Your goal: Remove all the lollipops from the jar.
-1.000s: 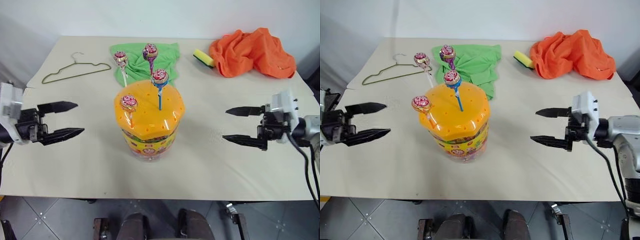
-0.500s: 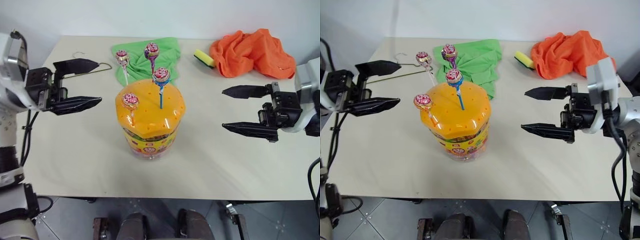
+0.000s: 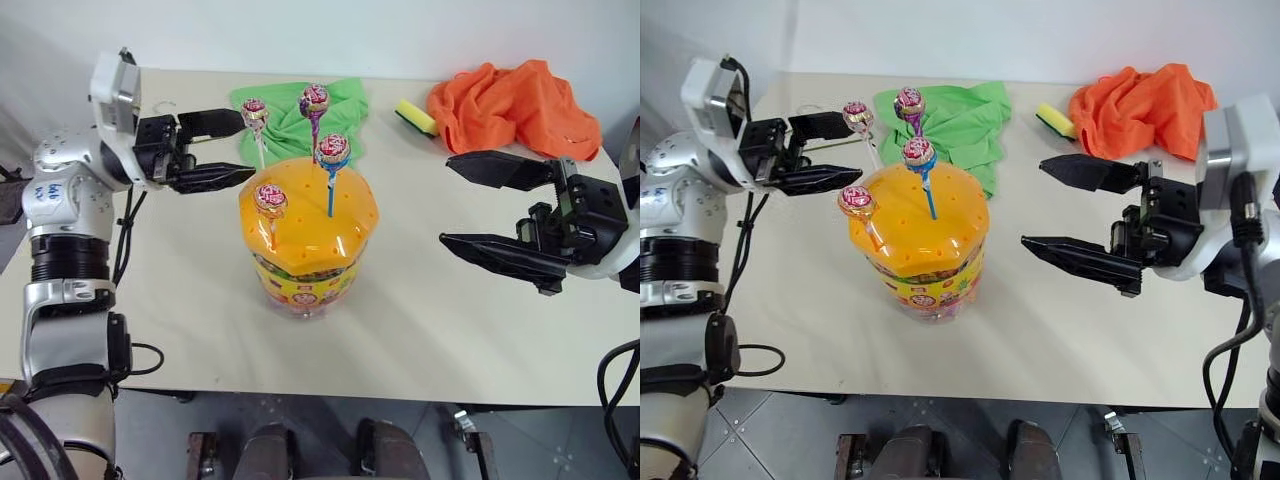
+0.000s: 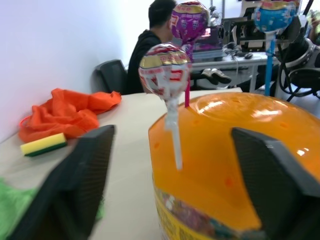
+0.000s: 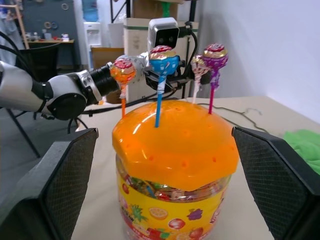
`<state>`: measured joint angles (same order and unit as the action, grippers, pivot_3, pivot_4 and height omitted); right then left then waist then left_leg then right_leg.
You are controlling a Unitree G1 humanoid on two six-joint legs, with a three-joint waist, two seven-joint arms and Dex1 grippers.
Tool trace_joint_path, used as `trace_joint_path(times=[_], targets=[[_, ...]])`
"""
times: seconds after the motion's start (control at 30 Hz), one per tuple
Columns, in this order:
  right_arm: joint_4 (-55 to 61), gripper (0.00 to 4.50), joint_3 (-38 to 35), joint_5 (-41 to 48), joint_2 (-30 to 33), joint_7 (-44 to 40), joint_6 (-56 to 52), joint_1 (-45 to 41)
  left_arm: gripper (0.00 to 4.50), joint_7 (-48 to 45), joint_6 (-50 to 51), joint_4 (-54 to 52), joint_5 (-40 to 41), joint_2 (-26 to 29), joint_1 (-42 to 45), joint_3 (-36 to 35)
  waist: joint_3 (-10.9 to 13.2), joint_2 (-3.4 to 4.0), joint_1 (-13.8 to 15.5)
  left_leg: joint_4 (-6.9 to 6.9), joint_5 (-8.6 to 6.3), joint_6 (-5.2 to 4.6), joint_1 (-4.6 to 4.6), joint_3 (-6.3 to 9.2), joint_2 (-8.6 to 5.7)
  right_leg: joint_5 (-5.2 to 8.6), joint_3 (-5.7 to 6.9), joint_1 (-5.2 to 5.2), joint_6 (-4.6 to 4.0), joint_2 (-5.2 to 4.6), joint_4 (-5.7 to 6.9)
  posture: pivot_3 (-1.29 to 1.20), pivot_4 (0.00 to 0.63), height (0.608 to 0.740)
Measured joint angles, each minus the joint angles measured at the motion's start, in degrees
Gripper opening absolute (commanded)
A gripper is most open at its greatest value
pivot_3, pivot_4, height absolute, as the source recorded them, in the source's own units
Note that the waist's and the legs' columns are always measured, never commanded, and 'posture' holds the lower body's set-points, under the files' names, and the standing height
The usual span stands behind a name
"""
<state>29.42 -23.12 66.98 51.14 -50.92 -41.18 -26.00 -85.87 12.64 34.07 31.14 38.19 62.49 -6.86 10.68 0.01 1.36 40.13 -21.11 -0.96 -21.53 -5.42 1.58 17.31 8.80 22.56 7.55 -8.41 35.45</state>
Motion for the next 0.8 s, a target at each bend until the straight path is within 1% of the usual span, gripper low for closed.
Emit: trace_joint_path(times=[0.13,0.2,0.3,0.47,0.57,0.7,0.8], targets=[[0.8,4.5,-0.3,0.0,0.0,1.1,0.7,0.7,1.48,-0.1,-0.9,2.3,-0.9,-1.0,2.1,0.1,0.0,0.0,0.0,-0.01,0.0,0.0,0.0,0.0,0.01,0.0,0.0,0.01,0.0,0.0,0.0,0.0,0.15,0.74],[1.4,4.5,-0.4,0.0,0.0,1.2,1.2,0.8,0.96,-0.1,-0.9,2.4,-1.0,-1.2,2.2,0.1,0.0,0.0,-0.1,-0.01,0.0,0.0,0.0,0.0,0.01,0.0,0.0,0.02,0.0,0.0,0.0,0.0,0.15,0.74],[1.5,4.5,-0.4,-0.1,0.0,1.2,1.4,1.4,0.05,-0.1,-0.8,2.4,-1.1,-1.3,2.2,0.1,0.0,0.0,-0.1,0.0,0.0,0.0,0.0,0.0,0.01,0.0,-0.01,0.01,0.0,0.0,0.01,0.0,0.15,0.74],[1.3,4.5,-0.4,-0.5,0.0,1.0,2.6,1.6,0.02,1.6,1.6,1.3,-1.1,-1.3,3.2,-0.4,0.1,-0.11,0.1,0.06,-0.01,-0.02,-0.03,0.04,0.01,0.0,0.0,0.01,0.0,-0.01,0.02,0.0,0.15,0.74],[0.5,4.5,-0.4,-0.6,0.0,0.4,3.6,1.4,0.02,7.3,3.8,-1.3,0.2,-1.1,8.0,-4.0,0.2,-0.29,0.0,0.08,-0.02,-0.03,-0.07,0.08,0.01,0.0,0.02,0.02,0.0,-0.02,0.03,0.0,0.15,0.74],[-0.2,4.5,-0.4,-0.6,0.1,0.1,3.8,0.7,0.02,13.6,5.9,-4.4,-0.1,-0.2,9.2,-5.4,0.2,-0.29,-0.1,0.08,-0.02,-0.04,-0.05,0.08,0.01,0.0,0.02,0.02,0.0,-0.03,0.05,0.0,0.15,0.74],[-0.5,4.5,-0.3,-1.1,0.2,-0.8,3.8,0.3,0.02,20.4,10.9,-5.3,-3.1,2.7,8.9,-4.5,0.2,-0.29,-0.1,0.08,-0.02,-0.04,-0.06,0.08,0.01,0.0,0.02,0.03,0.0,-0.02,0.06,0.0,0.15,0.74]])
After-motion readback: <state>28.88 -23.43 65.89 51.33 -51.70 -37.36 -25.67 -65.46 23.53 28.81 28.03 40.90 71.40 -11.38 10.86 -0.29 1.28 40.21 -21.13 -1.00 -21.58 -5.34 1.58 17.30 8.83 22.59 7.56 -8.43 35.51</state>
